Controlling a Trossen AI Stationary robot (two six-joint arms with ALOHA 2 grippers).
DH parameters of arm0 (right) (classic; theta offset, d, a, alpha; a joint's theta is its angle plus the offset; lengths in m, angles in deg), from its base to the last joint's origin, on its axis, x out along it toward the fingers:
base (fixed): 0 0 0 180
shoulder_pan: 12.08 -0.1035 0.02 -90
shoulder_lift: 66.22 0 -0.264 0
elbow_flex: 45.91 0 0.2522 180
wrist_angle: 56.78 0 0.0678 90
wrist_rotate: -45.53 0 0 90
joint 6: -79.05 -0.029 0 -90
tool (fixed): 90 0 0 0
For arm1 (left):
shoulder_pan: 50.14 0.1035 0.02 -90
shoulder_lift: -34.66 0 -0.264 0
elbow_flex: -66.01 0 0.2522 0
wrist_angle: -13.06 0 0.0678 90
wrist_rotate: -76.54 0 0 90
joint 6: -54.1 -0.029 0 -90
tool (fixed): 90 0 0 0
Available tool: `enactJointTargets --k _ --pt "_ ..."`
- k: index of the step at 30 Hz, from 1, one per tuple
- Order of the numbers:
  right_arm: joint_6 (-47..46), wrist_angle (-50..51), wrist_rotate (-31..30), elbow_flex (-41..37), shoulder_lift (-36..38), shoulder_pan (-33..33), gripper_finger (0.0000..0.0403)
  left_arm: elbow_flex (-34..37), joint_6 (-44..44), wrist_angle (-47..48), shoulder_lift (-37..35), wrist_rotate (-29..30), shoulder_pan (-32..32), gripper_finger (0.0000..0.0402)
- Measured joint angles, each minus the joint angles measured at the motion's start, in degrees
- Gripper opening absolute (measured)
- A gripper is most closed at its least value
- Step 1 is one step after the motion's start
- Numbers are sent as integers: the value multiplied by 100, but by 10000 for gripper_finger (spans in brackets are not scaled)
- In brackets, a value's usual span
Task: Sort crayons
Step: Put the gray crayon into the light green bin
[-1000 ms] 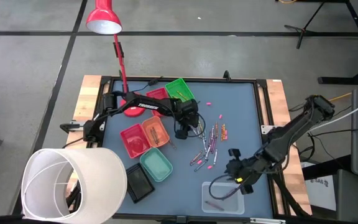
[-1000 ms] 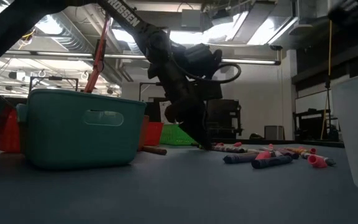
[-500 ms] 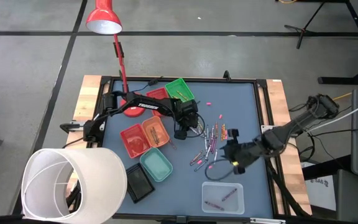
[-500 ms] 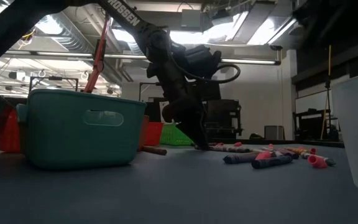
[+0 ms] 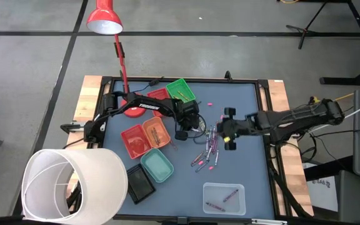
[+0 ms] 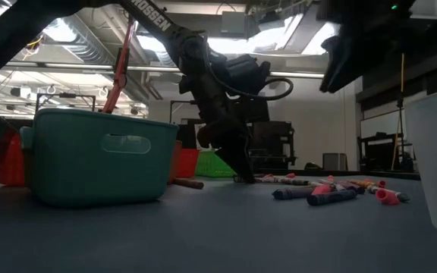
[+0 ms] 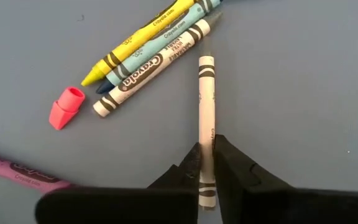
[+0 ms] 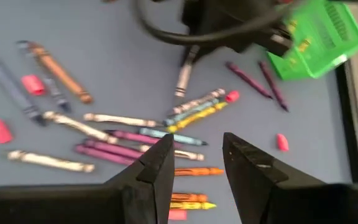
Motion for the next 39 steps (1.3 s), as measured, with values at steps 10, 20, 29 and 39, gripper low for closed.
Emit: enactJointTargets --k 10,20,29,39 --pt "345 0 621 -2 -2 978 134 20 139 0 -54 38 -4 4" --pt "680 -2 905 -4 -4 1388 134 56 292 487 -694 -8 -4 3" --pt "684 -11 1176 -7 -7 1482 134 35 332 1662 -1405 -67 -49 4" --pt "684 -27 1294 -7 -7 1480 134 35 659 3158 -2000 -59 -305 5"
